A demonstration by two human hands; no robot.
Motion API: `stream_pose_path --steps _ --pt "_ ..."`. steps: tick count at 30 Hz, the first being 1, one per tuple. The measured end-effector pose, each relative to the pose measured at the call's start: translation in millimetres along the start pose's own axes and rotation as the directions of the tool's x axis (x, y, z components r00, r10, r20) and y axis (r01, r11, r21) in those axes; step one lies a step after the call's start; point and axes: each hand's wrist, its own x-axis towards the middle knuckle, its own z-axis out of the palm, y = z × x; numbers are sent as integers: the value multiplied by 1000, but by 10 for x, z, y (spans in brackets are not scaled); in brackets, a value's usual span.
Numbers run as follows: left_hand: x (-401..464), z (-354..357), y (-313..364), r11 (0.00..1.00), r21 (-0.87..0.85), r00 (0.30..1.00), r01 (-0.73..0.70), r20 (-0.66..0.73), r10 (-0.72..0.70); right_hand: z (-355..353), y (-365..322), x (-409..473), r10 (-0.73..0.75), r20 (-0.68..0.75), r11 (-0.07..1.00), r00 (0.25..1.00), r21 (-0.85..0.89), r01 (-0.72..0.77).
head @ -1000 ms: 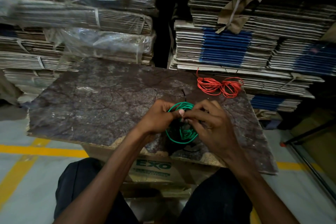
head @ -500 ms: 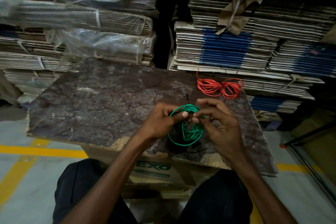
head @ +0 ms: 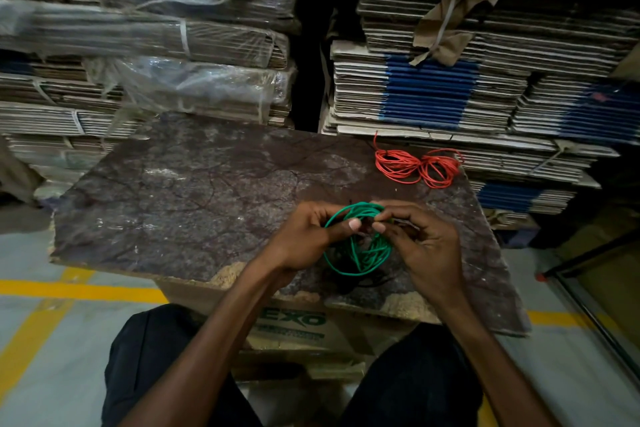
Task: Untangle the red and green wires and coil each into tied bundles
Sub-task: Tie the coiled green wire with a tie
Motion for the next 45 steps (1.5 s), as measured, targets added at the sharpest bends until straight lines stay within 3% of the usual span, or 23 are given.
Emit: stream_pose_path --steps 6,17,28,34,41,45 --pt "-3 -8 -52 998 -66 999 18 -31 -20 14 46 -42 -51 -18 998 999 -50 50" --pt "14 106 -25 968 -250 978 6 -200 -57 91 53 -28 24 -87 1000 996 17 -22" --pt "-8 204 -42 946 -323 911 -9 -393 -126 217 25 -67 83 -148 997 985 18 -82" --pt "-5 187 -59 901 -433 897 21 -390 -208 225 58 -96 73 -134 997 988 -27 -77" --pt "-12 159 -98 923 -385 897 15 -402 -182 294 73 -128 113 -169 993 979 36 -109" --pt "-10 156 -80 923 -385 888 -6 -426 -171 312 61 -131 57 -186 995 981 -75 -72"
